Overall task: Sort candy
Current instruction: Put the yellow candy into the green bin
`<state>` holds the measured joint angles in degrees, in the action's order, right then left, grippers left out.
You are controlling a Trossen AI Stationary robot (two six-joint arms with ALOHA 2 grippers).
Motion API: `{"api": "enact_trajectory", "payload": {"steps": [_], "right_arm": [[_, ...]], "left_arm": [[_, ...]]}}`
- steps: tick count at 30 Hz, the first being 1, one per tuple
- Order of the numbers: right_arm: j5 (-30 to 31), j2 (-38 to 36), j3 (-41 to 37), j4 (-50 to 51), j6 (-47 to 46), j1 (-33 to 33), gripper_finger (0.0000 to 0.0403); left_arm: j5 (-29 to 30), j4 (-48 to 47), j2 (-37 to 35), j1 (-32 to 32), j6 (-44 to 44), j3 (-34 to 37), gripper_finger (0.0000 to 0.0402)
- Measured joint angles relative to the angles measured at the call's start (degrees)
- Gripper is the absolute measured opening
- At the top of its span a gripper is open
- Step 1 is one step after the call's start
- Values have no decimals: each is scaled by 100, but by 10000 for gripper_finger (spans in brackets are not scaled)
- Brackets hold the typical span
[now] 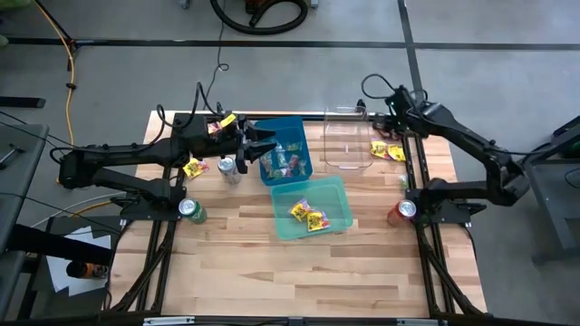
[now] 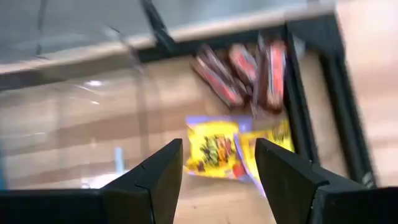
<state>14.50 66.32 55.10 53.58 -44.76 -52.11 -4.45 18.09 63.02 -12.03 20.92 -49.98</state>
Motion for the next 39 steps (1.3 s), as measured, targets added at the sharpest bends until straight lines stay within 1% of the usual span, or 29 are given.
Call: {"api": "enact_trajectory", "payload": {"steps": [4, 8, 11, 17, 21, 28, 33, 36, 39], "right_arm": [[-446, 0, -788, -714, -484, -394, 197], [-562, 2, -1386, -1315, -1068, -454, 197], [-504, 2, -1754, -1536, -1649, -454, 197], [34, 2, -2229, -1565, -2830, -452, 197], [114, 2, -2470, -1692, -3499, -452, 197], [87, 4, -2801, -1926, -3765, -452, 197], [-83, 62, -3132, -2290, -3982, -452, 197], [-77, 125, -3221, -2401, -3986, -451, 196], [-59, 146, -3230, -2384, -3834, -449, 179]], "left_arm": [[-2, -21, 0, 0, -1, 0, 211], [-5, -22, 0, 0, 3, 0, 211], [-9, -22, 0, 0, 4, 0, 211], [-13, -24, 0, 0, 198, 0, 211], [-13, -22, 0, 0, 202, 0, 211], [-11, -22, 0, 0, 204, 0, 211], [-11, -22, 0, 2, 204, 0, 211], [-9, -22, 0, 0, 204, 0, 211], [8, -22, 0, 0, 254, 0, 211]]}}
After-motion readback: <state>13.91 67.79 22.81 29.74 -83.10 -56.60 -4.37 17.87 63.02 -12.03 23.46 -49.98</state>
